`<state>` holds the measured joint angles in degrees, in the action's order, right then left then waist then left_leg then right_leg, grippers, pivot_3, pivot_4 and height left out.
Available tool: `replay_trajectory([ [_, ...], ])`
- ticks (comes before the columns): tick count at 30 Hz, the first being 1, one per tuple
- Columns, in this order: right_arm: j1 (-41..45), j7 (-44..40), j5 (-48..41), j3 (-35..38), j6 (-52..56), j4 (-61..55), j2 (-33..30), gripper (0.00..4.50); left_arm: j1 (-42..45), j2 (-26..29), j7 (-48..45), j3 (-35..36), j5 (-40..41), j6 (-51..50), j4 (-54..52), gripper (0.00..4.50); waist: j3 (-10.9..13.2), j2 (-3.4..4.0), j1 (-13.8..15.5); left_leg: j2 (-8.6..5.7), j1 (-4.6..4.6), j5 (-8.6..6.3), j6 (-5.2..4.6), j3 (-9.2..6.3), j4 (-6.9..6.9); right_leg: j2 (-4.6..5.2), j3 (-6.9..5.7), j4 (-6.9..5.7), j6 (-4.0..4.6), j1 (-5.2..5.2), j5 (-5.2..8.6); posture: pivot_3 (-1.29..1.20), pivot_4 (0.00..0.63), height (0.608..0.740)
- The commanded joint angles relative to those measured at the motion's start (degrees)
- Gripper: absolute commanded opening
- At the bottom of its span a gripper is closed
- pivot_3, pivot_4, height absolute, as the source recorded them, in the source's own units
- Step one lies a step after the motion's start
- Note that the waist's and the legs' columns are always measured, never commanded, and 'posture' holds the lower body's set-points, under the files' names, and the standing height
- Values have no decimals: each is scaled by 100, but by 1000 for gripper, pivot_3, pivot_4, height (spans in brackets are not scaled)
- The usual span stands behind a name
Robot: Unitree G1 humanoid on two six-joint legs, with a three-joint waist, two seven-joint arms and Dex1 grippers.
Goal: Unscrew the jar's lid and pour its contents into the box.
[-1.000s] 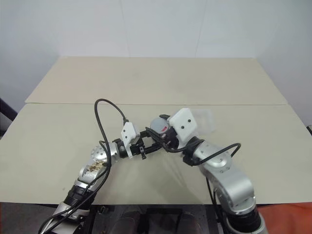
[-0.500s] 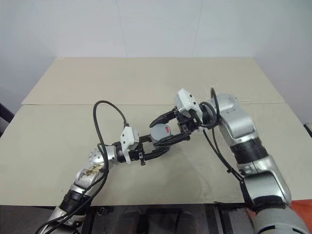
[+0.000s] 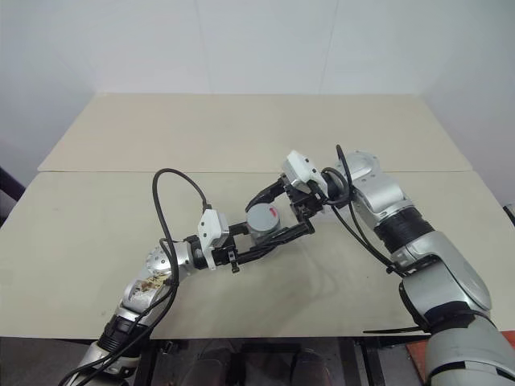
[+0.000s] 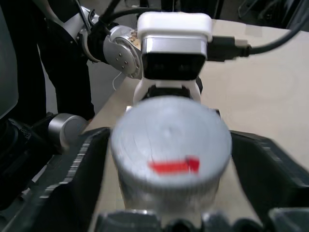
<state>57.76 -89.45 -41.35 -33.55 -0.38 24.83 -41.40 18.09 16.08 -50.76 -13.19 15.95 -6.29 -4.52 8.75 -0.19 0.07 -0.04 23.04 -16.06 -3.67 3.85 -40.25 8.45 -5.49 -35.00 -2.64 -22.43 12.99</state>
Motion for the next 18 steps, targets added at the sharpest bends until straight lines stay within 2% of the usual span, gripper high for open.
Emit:
replay_trajectory([
  [1, -311, -191, -67, 958, -1, -459, -169, 4457, 72, -10, -19, 64, 78, 99, -125, 2124, 0, 0, 28, 0, 1, 0, 0, 0, 0, 1, 0, 2, 0, 0, 0, 0, 150, 740],
  [6, -1360, 841, 88, 2201, 403, -1717, -578, 4457, 96, -34, -6, 102, 53, 137, 60, 2124, 0, 0, 99, 0, 5, 0, 0, 0, -1, 1, -3, 2, 0, -1, 0, 0, 150, 740],
  [11, -2873, 2882, -72, 3478, 1221, -3918, -677, 4457, 112, -46, 25, 128, -22, 221, 219, 2124, 0, 0, 152, 1, 6, -1, 1, 1, 0, 3, -4, 2, 0, -3, 0, 0, 150, 740],
  [13, -3258, 3849, 35, 3596, 1729, -4792, -499, 4457, 156, -91, 108, 129, -75, 246, 295, 2124, 0, 0, 119, 2, 6, 1, 3, 3, -2, 3, -1, -1, 1, -5, -1, 0, 150, 740],
  [16, -3774, 5223, 550, 3362, 2406, -5933, -95, 4457, 277, -176, 168, 123, -98, 266, 389, 2124, 0, -1, 114, 5, -4, 3, 8, 2, -1, 3, 1, 0, 1, 0, -1, 0, 150, 740],
  [18, -4000, 5984, 456, 3242, 2774, -6368, 417, 4457, 332, -219, 182, 115, -117, 289, 450, 2124, 0, -1, 120, 3, -5, 4, 9, 0, -1, 3, 2, 0, 1, 1, -1, 0, 150, 740],
])
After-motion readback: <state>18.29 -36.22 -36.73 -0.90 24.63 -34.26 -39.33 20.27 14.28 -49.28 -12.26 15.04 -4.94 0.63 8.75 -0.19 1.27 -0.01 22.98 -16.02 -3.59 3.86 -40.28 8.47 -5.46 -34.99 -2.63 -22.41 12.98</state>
